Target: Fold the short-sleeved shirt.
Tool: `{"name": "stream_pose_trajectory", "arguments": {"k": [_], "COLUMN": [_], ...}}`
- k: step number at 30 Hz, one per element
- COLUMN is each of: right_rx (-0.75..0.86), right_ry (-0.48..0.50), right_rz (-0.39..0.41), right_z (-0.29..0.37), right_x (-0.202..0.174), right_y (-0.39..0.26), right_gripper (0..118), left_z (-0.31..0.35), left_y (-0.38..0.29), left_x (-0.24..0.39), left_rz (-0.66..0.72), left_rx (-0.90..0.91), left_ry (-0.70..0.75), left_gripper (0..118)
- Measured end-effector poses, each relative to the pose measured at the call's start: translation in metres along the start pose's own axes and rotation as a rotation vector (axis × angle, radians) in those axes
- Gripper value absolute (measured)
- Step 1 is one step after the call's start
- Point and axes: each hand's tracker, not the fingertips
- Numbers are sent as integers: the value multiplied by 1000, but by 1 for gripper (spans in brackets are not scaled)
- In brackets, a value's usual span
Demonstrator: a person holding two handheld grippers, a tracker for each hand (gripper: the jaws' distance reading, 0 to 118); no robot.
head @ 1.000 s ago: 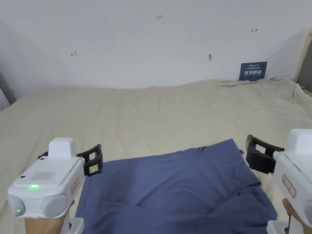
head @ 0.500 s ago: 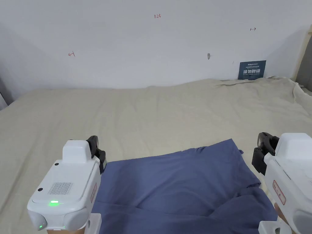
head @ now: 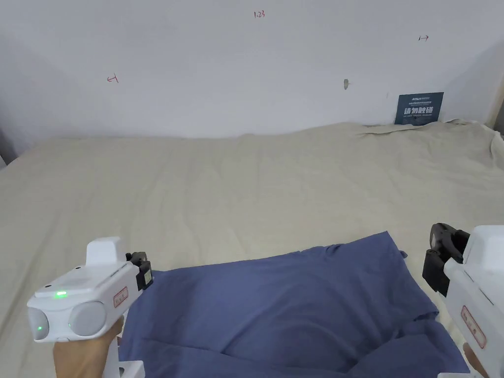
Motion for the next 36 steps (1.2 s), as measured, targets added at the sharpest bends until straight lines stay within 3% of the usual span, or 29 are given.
{"name": "stream_pose_trajectory", "arguments": {"k": [3, 5, 9, 10, 15, 18, 23, 27, 30, 36], "right_rx": [-15, -25, -54, -63, -109, -130, -171, -188, -204, -300], "right_ry": [-7, -12, -27, -32, -55, -70, -72, -61, -47, 11], "right_rz": [9, 15, 15, 17, 20, 1, -6, -4, 1, -41], "right_z": [-17, -27, -48, -54, -77, -84, -94, -99, -107, -157], "right_x": [1, 0, 2, 2, 3, 3, 1, 1, 5, 25], "right_y": [-1, 1, -5, -7, -18, -24, -32, -32, -30, -27], "right_gripper": [0, 0, 0, 0, 1, 1, 1, 1, 1, 1], "left_z": [-43, -75, -127, -141, -203, -228, -247, -243, -237, -206], "left_y": [7, 12, 16, 16, 7, 0, -12, -14, -9, 1], "left_x": [-20, -32, -43, -46, -70, -74, -63, -52, -48, -36], "left_rz": [40, 47, 60, 53, 30, -8, -36, -65, -33, -61], "left_rx": [-82, -141, -257, -292, -410, -472, -540, -531, -531, -459], "left_ry": [3, 24, 50, 55, 100, 119, 118, 103, 13, -36], "left_gripper": [7, 21, 102, 107, 104, 94, 87, 52, 3, 2]}}
